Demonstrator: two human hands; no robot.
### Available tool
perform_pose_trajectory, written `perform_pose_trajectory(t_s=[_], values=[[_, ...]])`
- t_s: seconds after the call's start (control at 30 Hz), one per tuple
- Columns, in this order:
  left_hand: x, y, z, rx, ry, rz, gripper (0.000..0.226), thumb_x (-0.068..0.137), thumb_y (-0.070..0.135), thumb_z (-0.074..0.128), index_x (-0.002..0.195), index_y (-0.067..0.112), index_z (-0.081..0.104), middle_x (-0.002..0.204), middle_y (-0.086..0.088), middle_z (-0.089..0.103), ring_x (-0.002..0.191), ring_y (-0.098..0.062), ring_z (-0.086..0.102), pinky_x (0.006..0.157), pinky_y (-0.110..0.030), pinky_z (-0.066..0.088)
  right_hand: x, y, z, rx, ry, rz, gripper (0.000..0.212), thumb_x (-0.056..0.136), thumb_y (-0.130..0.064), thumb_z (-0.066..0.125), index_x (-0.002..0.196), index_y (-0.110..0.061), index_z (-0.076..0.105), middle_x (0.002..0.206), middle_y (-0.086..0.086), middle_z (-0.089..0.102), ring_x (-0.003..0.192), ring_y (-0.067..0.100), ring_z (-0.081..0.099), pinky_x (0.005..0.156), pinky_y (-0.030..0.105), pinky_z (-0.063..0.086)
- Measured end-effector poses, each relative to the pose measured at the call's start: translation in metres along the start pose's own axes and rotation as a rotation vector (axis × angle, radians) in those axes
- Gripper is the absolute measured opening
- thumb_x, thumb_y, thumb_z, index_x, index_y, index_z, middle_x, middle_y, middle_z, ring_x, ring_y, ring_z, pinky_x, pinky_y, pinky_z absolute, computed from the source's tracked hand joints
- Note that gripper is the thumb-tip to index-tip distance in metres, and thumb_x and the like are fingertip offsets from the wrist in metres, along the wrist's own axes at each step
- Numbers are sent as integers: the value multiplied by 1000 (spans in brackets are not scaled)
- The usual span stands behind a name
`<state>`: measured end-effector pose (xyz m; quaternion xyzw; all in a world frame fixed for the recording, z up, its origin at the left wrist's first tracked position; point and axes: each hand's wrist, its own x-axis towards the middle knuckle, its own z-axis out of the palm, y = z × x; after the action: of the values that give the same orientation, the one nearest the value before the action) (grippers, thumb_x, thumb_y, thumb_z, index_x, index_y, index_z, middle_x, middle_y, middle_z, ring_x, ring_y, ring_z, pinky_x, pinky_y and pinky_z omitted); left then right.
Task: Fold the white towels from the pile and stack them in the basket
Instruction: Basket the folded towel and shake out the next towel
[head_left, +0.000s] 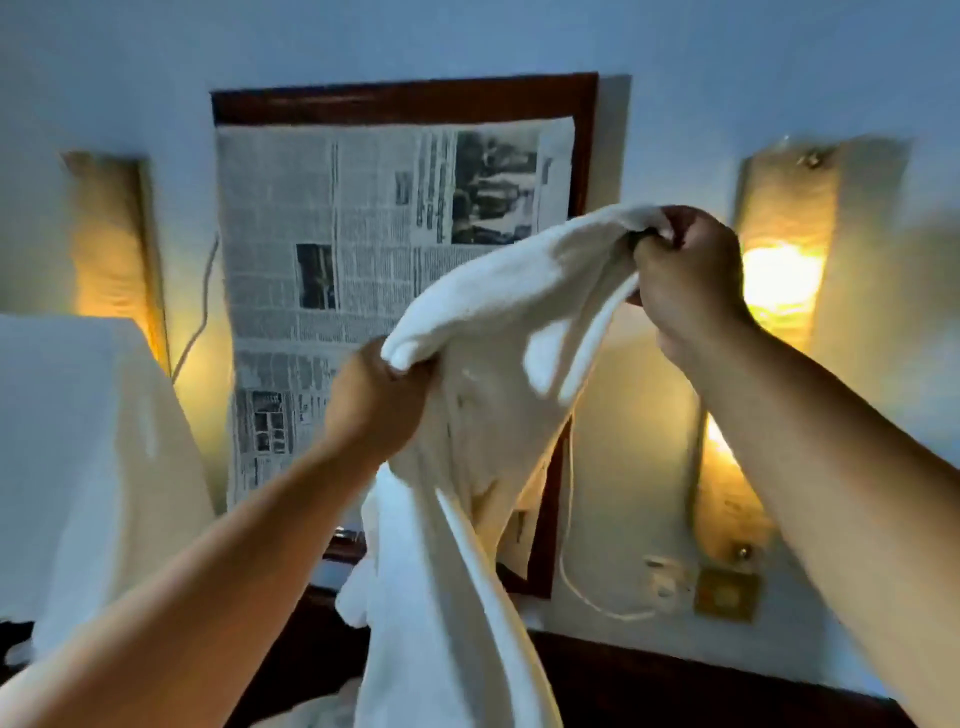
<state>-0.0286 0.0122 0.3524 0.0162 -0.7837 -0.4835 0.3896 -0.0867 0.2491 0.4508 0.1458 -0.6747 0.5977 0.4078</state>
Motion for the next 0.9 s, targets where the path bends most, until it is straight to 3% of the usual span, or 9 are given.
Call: perform_pose_trajectory(t_s=[0.1, 0.2, 0.33, 0.47, 0.53, 0.67, 0.73, 0.8, 0.9], values=[[27, 64, 1, -62, 1, 110, 14, 93, 34, 64, 104, 24, 67, 84, 10, 68, 75, -9, 63, 63, -26, 50, 39, -32, -53, -221, 15, -207, 19, 85, -25, 57, 97, -19, 69, 89, -3, 69, 83, 19, 65, 69, 31, 54], [38, 125, 14, -281, -143, 0, 20, 91, 31, 69, 102, 14, 69, 92, -6, 73, 87, -24, 70, 82, -41, 59, 61, -52, -112, -639, -68, -343, 11, 88, -25, 65, 87, -14, 64, 81, 0, 64, 79, 22, 59, 59, 29, 37], [34, 186, 40, -583, -389, -167, 31, 77, 22, 78, 103, 6, 72, 92, -16, 77, 83, -34, 75, 78, -52, 61, 46, -49, -166, -1191, -339, -137, 42, 74, -58, 78, 93, -27, 57, 91, -6, 61, 84, 18, 60, 66, 30, 46], [9, 237, 87, -644, -644, -102, 29, 75, 9, 56, 95, 3, 77, 101, -23, 74, 86, -31, 71, 83, -46, 57, -5, -53, -211, -1208, -299, -107, 39, 82, -61, 69, 92, -26, 56, 88, -7, 63, 77, 12, 59, 71, 31, 52], [-5, 254, 116, -706, -725, -130, 34, 79, 0, 44, 97, -7, 73, 99, -28, 72, 78, -33, 68, 79, -44, 58, -31, -64, -231, -1009, -232, -16, 46, 87, -65, 59, 85, -19, 57, 78, -2, 67, 68, 14, 63, 64, 31, 49], [-27, 292, 164, -923, -763, -233, 38, 74, 0, 44, 108, -4, 62, 92, -26, 63, 69, -34, 65, 55, -37, 58, -88, -84, -277, -620, -239, 308, 74, 63, -88, 53, 97, -22, 59, 79, -8, 72, 70, 11, 70, 68, 35, 56], [-34, 314, 187, -1051, -734, -303, 64, 63, 2, 45, 126, 1, 53, 112, -26, 63, 82, -39, 70, 65, -51, 61, -111, -84, -300, -656, -354, 354, 72, 55, -86, 67, 106, -36, 57, 93, -20, 71, 86, 0, 68, 82, 30, 58], [-53, 339, 199, -1161, -742, -354, 60, 68, 3, 44, 127, 7, 49, 114, -20, 60, 86, -34, 71, 76, -53, 59, -130, -83, -325, -782, -425, 402, 62, 61, -71, 80, 111, -42, 58, 105, -22, 70, 99, -3, 66, 86, 22, 54], [-88, 374, 205, -1237, -742, -390, 41, 81, 5, 47, 121, 14, 48, 101, -10, 50, 84, -25, 63, 82, -36, 52, -140, -90, -370, -1113, -318, 413, 21, 82, -45, 73, 79, -28, 62, 76, -12, 66, 75, 6, 65, 61, 21, 47]])
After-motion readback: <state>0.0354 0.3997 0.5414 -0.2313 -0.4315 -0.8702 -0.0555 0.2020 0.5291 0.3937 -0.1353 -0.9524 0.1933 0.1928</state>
